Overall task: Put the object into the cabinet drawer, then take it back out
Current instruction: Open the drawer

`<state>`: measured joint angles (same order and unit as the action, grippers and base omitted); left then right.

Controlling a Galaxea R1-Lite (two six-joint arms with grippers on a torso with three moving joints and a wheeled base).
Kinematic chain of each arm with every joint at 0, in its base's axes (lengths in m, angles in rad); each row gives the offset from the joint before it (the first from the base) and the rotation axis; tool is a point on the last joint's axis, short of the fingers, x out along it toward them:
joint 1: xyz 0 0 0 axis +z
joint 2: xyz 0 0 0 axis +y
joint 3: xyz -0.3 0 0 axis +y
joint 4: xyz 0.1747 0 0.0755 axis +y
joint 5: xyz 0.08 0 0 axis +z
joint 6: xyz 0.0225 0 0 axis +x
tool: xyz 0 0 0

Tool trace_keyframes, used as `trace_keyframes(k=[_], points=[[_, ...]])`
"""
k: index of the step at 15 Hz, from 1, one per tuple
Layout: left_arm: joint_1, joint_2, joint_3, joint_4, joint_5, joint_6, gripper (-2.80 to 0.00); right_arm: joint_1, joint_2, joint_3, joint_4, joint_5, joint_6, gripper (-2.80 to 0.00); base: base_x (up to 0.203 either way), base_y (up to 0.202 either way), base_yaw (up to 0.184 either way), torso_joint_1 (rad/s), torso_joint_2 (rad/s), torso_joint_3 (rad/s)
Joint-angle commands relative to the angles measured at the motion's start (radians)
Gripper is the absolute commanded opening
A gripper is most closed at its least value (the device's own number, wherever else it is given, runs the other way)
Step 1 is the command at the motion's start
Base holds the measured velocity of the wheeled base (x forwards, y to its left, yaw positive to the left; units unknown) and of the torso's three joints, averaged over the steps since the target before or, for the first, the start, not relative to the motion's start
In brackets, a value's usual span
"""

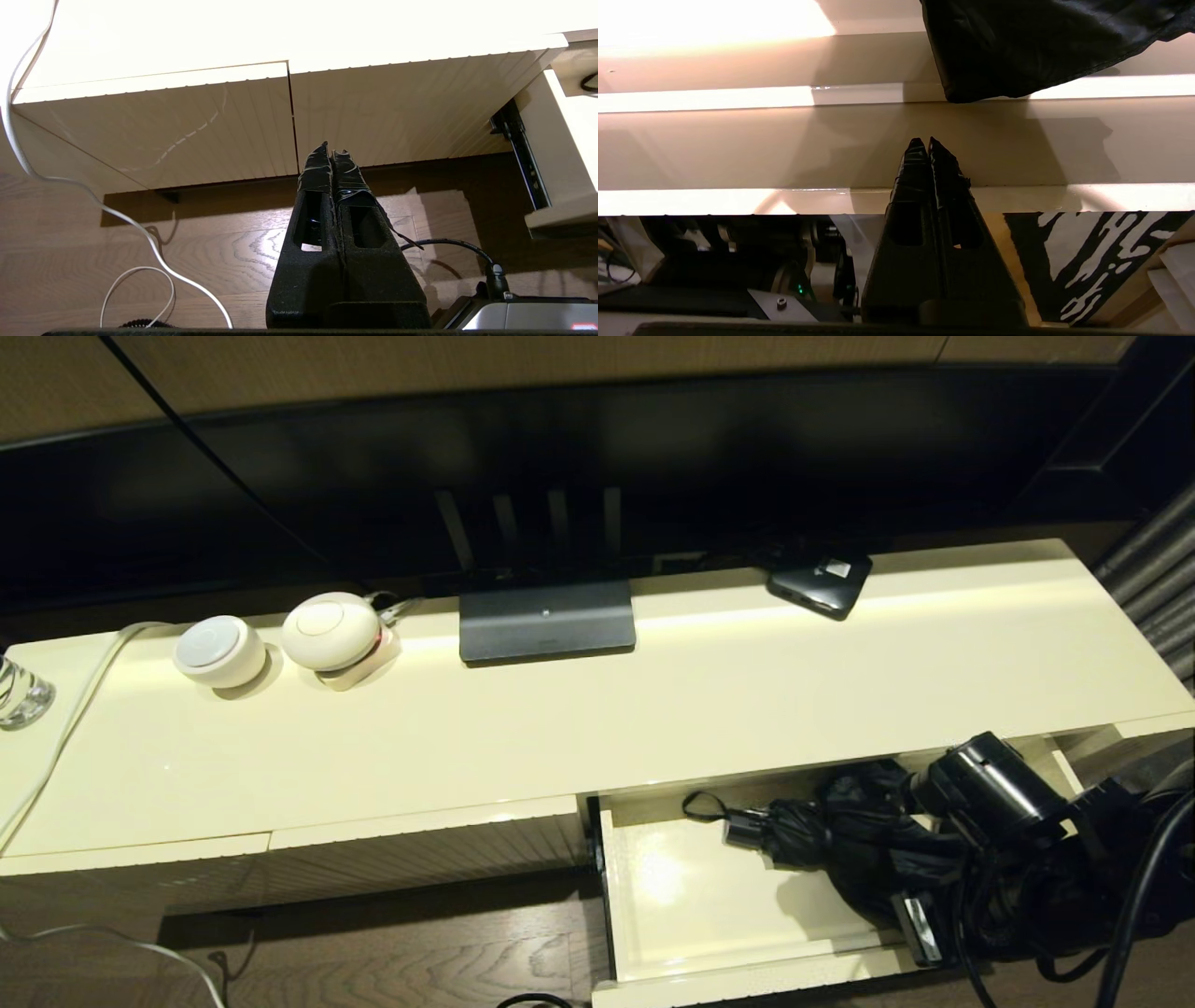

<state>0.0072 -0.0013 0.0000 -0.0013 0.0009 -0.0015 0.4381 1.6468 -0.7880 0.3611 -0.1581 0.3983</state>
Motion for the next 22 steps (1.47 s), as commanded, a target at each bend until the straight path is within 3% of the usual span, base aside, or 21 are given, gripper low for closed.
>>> trace_keyframes(k=[1, 9, 14, 22], points=[[0.000, 0.000, 0.003, 0.000, 0.001, 0.000, -2.80, -0.001, -0.009, 0.025, 0.001, 0.018, 0.002, -2.80, 0.000, 0.000, 0.000, 0.000, 0.00, 0.000], [0.000, 0.001, 0.003, 0.001, 0.001, 0.000, -2.80, -0.004, -0.005, 0.030, -0.007, 0.037, -0.001, -2.80, 0.000, 0.000, 0.000, 0.000, 0.00, 0.000], [0.000, 0.000, 0.003, 0.000, 0.001, 0.000, -2.80, -0.034, 0.026, 0.022, -0.142, 0.023, -0.008, -2.80, 0.000, 0.000, 0.000, 0.000, 0.00, 0.000], [0.000, 0.001, 0.003, 0.001, 0.001, 0.000, -2.80, -0.081, -0.008, -0.010, -0.246, 0.009, -0.050, -2.80, 0.000, 0.000, 0.000, 0.000, 0.00, 0.000]])
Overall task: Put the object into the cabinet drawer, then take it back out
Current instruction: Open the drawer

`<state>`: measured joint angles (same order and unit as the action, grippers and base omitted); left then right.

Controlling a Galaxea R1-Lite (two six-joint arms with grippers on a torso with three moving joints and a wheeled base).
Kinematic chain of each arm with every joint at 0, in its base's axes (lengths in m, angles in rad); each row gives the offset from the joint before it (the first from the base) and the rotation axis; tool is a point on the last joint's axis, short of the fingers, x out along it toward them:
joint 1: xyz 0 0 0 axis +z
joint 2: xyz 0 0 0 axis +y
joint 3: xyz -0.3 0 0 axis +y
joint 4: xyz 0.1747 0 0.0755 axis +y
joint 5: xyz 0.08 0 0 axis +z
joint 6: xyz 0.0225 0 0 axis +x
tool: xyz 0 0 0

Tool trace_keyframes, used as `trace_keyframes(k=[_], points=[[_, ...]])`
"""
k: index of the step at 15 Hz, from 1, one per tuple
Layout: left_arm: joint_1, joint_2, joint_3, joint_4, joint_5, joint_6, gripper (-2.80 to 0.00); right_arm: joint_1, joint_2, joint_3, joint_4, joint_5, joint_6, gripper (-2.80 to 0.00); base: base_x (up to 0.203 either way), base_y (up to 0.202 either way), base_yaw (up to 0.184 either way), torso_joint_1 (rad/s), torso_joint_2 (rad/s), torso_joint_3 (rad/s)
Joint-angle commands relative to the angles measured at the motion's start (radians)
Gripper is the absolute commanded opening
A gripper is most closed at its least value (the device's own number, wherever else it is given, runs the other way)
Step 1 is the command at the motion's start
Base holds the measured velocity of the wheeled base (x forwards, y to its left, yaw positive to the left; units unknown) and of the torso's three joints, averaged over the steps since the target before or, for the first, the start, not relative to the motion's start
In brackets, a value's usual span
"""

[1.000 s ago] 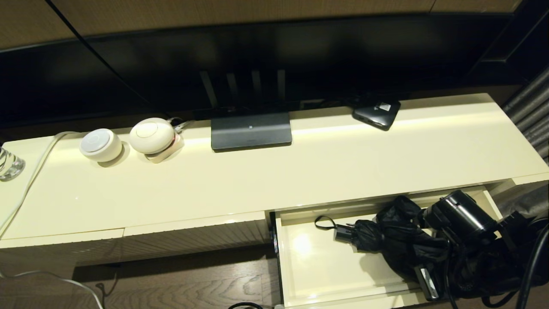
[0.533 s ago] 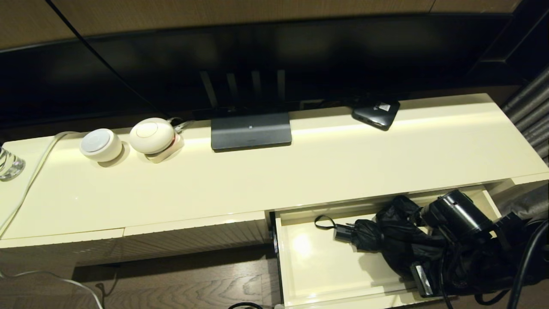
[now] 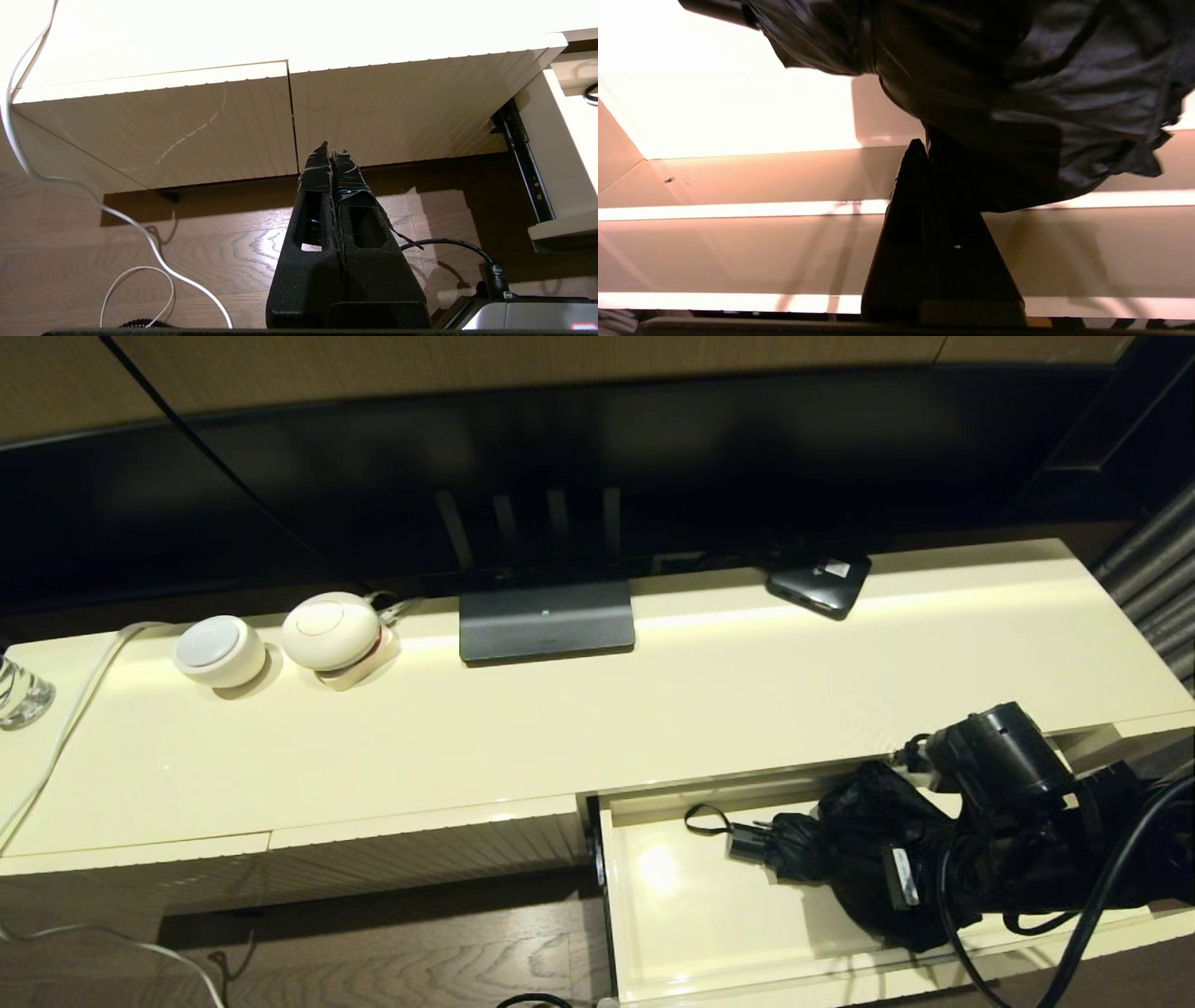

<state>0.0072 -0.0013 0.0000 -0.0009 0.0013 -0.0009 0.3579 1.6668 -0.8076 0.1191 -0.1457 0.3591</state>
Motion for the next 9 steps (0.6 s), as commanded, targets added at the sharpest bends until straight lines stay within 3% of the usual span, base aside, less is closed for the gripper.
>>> trace_keyframes(k=[1, 6, 9], points=[[0.000, 0.001, 0.003, -0.001, 0.000, -0.001, -2.80, 0.000, -0.057, 0.024, -0.005, -0.005, -0.041, -2.80, 0.000, 0.000, 0.000, 0.000, 0.00, 0.000], [0.000, 0.001, 0.003, -0.001, 0.000, -0.001, -2.80, 0.003, -0.199, 0.115, -0.005, -0.002, -0.275, -2.80, 0.000, 0.000, 0.000, 0.000, 0.00, 0.000], [0.000, 0.000, 0.003, -0.001, 0.000, -0.001, -2.80, -0.001, -0.270, 0.114, -0.003, 0.011, -0.590, -2.80, 0.000, 0.000, 0.000, 0.000, 0.00, 0.000]])
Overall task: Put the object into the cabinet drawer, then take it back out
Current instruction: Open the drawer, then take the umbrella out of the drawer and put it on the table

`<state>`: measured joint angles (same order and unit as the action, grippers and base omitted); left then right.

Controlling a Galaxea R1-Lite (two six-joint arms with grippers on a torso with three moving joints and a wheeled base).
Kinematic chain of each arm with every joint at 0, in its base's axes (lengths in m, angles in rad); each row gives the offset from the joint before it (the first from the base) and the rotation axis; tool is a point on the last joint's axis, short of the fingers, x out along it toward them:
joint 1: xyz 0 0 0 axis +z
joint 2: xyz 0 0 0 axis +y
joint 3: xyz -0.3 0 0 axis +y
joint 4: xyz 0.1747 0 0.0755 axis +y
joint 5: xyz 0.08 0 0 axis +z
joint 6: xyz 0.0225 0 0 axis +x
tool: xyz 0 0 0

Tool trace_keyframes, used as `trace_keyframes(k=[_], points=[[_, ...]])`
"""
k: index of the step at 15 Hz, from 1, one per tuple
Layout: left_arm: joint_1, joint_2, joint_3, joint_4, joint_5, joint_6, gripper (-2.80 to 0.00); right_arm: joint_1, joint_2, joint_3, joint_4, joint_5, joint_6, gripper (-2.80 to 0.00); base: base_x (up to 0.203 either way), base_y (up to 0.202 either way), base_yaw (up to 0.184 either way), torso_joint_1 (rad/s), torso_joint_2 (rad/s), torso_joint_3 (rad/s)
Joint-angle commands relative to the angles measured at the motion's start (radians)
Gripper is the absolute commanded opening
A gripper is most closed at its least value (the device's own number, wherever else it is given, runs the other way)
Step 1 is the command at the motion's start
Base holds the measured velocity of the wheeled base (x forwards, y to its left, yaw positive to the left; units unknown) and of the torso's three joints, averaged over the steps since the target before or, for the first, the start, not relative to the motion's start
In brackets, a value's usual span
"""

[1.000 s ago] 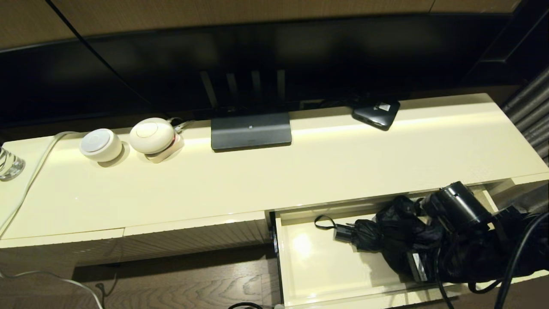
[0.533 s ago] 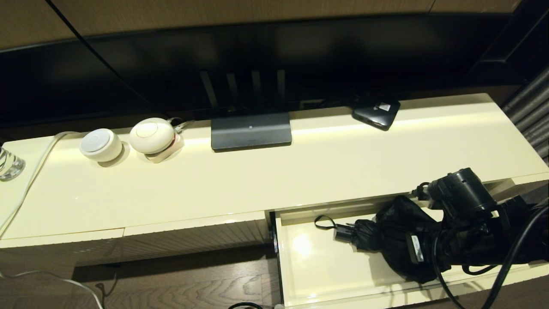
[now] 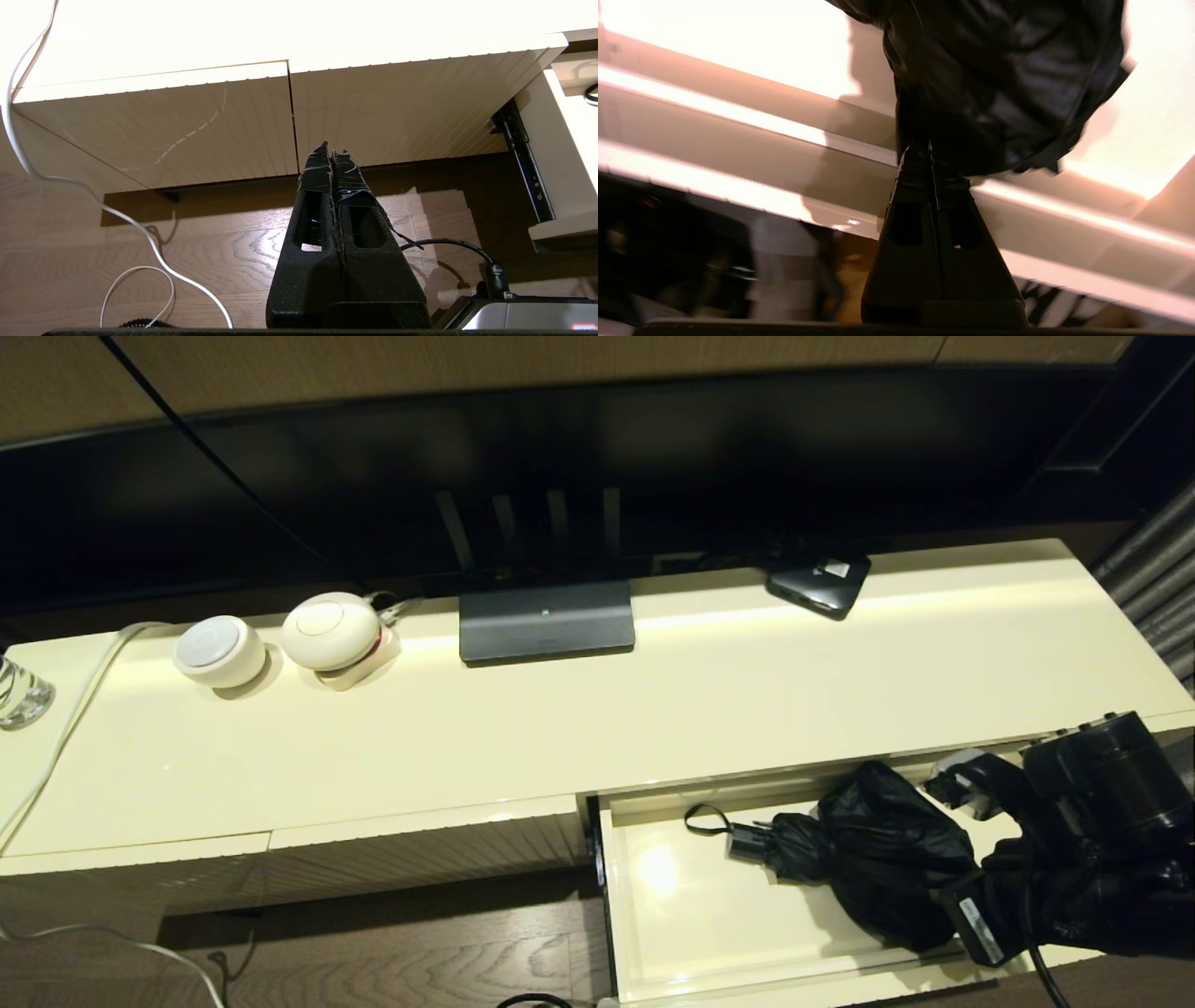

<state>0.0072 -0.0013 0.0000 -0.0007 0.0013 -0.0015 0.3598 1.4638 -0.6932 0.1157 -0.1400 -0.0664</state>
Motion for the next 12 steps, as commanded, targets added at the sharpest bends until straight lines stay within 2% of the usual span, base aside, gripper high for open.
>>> trace_keyframes(k=[1, 3, 5, 7, 9, 11, 12], points=[[0.000, 0.000, 0.003, -0.001, 0.000, 0.000, -2.80, -0.009, -0.087, -0.009, 0.003, 0.021, -0.271, -2.80, 0.000, 0.000, 0.000, 0.000, 0.00, 0.000], [0.000, 0.000, 0.003, -0.001, 0.000, 0.000, -2.80, -0.042, -0.101, -0.029, 0.028, 0.054, -0.525, -2.80, 0.000, 0.000, 0.000, 0.000, 0.00, 0.000], [0.000, 0.001, 0.003, 0.001, 0.000, 0.000, -2.80, -0.076, -0.105, -0.040, 0.079, 0.066, -0.718, -2.80, 0.000, 0.000, 0.000, 0.000, 0.00, 0.000], [0.000, 0.001, 0.003, -0.001, 0.000, 0.000, -2.80, -0.098, -0.104, -0.044, 0.107, 0.077, -0.770, -2.80, 0.000, 0.000, 0.000, 0.000, 0.00, 0.000], [0.000, 0.001, 0.003, -0.001, 0.000, 0.000, -2.80, -0.155, -0.090, -0.050, 0.149, 0.115, -1.034, -2.80, 0.000, 0.000, 0.000, 0.000, 0.00, 0.000], [0.000, 0.001, 0.003, -0.001, 0.000, 0.000, -2.80, -0.209, -0.054, -0.066, 0.207, 0.178, -1.214, -2.80, 0.000, 0.000, 0.000, 0.000, 0.00, 0.000], [0.000, 0.001, 0.003, -0.001, 0.000, 0.000, -2.80, -0.225, -0.041, -0.074, 0.236, 0.197, -1.260, -2.80, 0.000, 0.000, 0.000, 0.000, 0.00, 0.000]])
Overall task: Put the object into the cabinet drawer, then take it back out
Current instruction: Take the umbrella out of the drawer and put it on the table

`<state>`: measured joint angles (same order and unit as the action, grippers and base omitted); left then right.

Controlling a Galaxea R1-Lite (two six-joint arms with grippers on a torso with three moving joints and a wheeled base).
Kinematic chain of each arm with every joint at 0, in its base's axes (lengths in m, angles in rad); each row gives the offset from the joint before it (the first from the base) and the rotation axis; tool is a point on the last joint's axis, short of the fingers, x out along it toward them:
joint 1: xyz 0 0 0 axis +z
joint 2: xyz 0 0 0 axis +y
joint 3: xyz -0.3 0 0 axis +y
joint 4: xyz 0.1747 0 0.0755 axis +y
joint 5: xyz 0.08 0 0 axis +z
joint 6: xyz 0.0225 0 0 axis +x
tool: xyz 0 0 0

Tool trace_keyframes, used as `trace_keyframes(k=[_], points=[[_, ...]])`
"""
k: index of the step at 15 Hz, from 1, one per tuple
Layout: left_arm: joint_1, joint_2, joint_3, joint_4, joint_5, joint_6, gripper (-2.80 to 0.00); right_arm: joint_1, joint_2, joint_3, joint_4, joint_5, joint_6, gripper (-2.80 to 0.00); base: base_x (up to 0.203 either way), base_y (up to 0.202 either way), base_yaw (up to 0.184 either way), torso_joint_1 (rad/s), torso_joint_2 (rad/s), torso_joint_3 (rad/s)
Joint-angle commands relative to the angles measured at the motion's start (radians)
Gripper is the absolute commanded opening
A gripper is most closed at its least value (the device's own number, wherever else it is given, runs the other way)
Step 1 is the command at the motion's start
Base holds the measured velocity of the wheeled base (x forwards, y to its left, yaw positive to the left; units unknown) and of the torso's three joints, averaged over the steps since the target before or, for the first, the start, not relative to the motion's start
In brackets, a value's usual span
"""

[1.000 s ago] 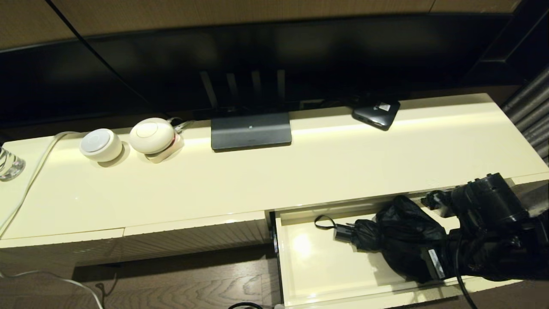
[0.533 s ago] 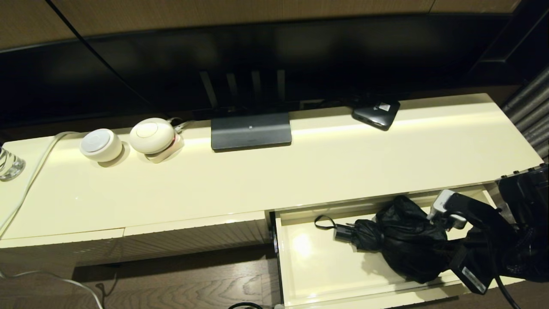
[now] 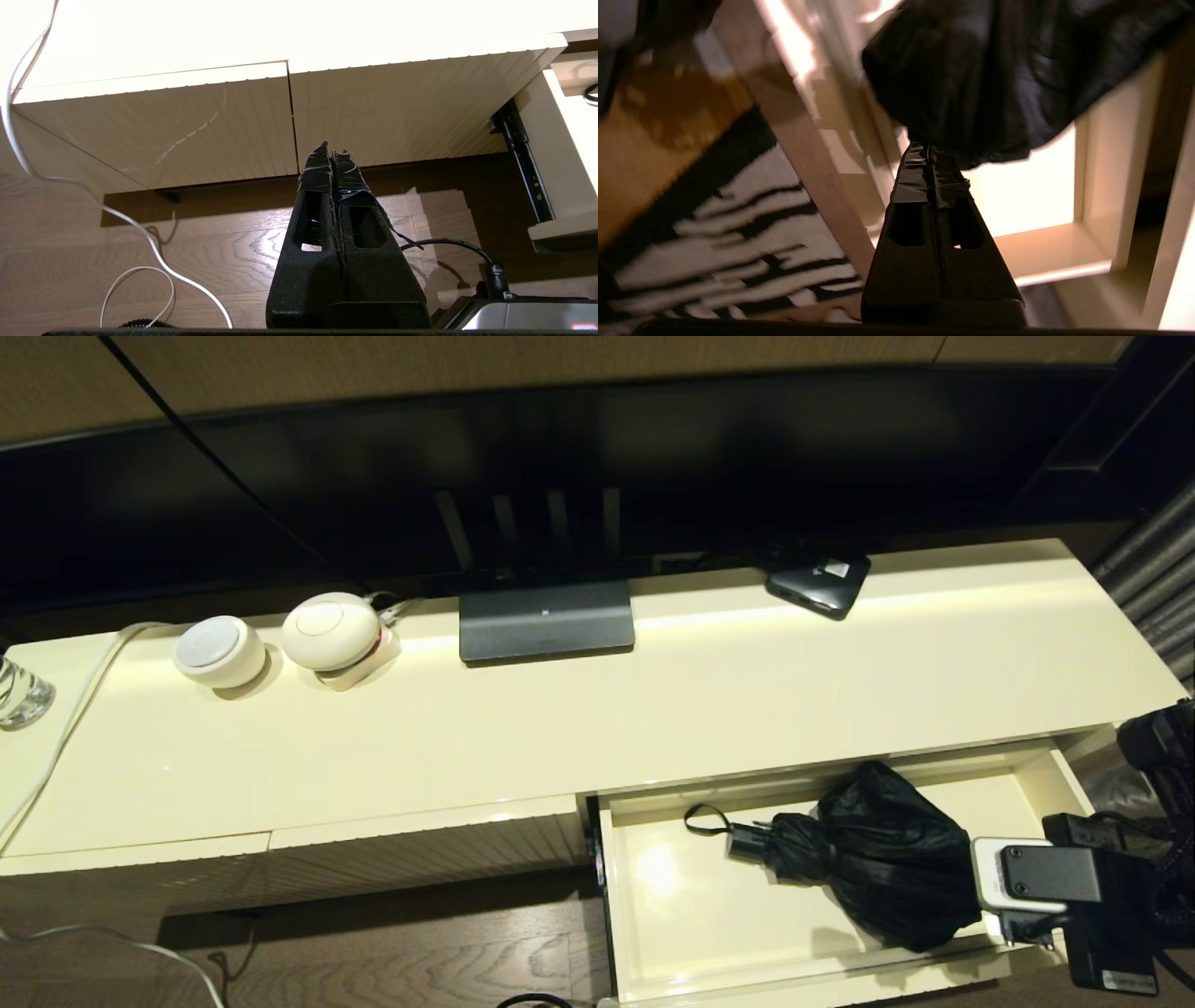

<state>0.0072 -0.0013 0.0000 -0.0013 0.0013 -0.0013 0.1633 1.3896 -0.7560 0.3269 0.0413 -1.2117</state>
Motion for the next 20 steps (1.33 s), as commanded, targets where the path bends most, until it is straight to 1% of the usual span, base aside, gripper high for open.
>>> trace_keyframes(k=[1, 3, 4, 6, 7, 8, 10, 15, 17, 20], points=[[0.000, 0.000, 0.003, 0.001, 0.000, 0.000, -2.80, -0.045, 0.040, -0.016, 0.038, 0.023, -0.170, -2.80, 0.000, 0.000, 0.000, 0.000, 0.00, 0.000], [0.000, 0.001, 0.003, 0.000, 0.000, 0.000, -2.80, -0.076, 0.061, -0.018, 0.044, 0.043, -0.281, -2.80, 0.000, 0.000, 0.000, 0.000, 0.00, 0.000], [0.000, 0.001, 0.003, 0.000, 0.000, 0.000, -2.80, -0.083, 0.076, -0.021, 0.043, 0.046, -0.310, -2.80, 0.000, 0.000, 0.000, 0.000, 0.00, 0.000], [0.000, 0.000, 0.003, 0.000, 0.000, 0.000, -2.80, -0.084, 0.093, -0.038, 0.045, 0.055, -0.337, -2.80, 0.000, 0.000, 0.000, 0.000, 0.00, 0.000], [0.000, 0.001, 0.003, 0.001, 0.000, 0.000, -2.80, -0.085, 0.108, -0.052, 0.046, 0.079, -0.366, -2.80, 0.000, 0.000, 0.000, 0.000, 0.00, 0.000], [0.000, 0.001, 0.003, 0.001, 0.000, 0.000, -2.80, -0.085, 0.111, -0.055, 0.046, 0.083, -0.373, 0.00, 0.000, 0.000, 0.000, 0.000, 0.00, 0.000], [0.000, 0.001, 0.003, 0.000, 0.000, 0.000, -2.80, -0.085, 0.135, -0.077, 0.049, 0.088, -0.396, 0.00, 0.000, 0.000, 0.000, 0.000, 0.00, 0.000], [0.000, 0.001, 0.003, 0.000, 0.000, 0.000, -2.80, -0.084, 0.141, -0.085, 0.047, 0.084, -0.401, 0.00, 0.000, 0.000, 0.000, 0.000, 0.00, 0.000], [0.000, 0.001, 0.003, 0.001, 0.000, 0.000, -2.80, -0.085, 0.163, -0.091, 0.047, 0.081, -0.432, 0.00, 0.000, 0.000, 0.000, 0.000, 0.00, 0.000], [0.000, 0.001, 0.003, 0.000, 0.000, 0.000, -2.80, -0.087, 0.198, -0.115, 0.048, 0.078, -0.441, 0.00, 0.000, 0.000, 0.000, 0.000, 0.00, 0.000]])
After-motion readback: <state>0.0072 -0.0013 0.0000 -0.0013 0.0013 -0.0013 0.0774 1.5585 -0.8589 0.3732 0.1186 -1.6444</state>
